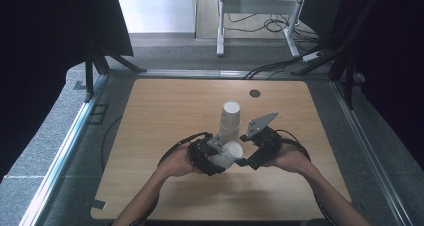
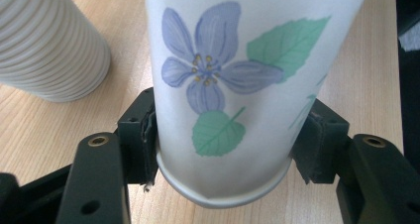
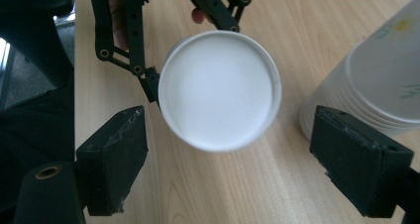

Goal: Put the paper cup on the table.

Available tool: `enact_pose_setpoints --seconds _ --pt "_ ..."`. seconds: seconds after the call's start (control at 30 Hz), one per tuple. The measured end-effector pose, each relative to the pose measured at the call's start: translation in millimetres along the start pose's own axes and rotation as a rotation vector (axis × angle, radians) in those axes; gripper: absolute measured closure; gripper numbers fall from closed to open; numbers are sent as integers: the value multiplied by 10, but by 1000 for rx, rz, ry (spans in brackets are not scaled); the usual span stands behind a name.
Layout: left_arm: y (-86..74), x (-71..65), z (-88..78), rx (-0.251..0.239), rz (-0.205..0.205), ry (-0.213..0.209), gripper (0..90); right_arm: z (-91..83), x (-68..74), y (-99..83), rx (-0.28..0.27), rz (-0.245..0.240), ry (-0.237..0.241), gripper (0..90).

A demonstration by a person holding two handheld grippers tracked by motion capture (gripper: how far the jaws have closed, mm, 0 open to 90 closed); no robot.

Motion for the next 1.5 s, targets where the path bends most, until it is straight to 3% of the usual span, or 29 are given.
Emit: enact_pose_setpoints --seconds 0.47,0.67,0.97,1.07,1.2,1.5 --pt "112 -66 30 63 52 -50 372 163 93 16 70 -57 25 215" --pt "129 -79 63 75 52 -58 372 197 111 22 96 -84 34 282" --pt "120 -82 78 66 48 -57 342 189 123 20 100 -78 54 363" --pt "122 -74 63 36 21 -58 270 173 130 17 93 -66 62 367" --pt "126 -60 10 -23 -12 -58 142 123 109 21 62 -46 37 367" --pt "109 -12 -158 -191 -80 -48 89 -19 64 13 -28 -9 42 367"
Point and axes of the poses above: each handheld gripper's, and its own axes: z roughly forward along the jaws, y roughly out of its top, x roughly to its left, the point moved 3 cm from there along z, roughly forward along the jaws, and after that the axes turned 1 degree about -z, right-handed, at the moved point
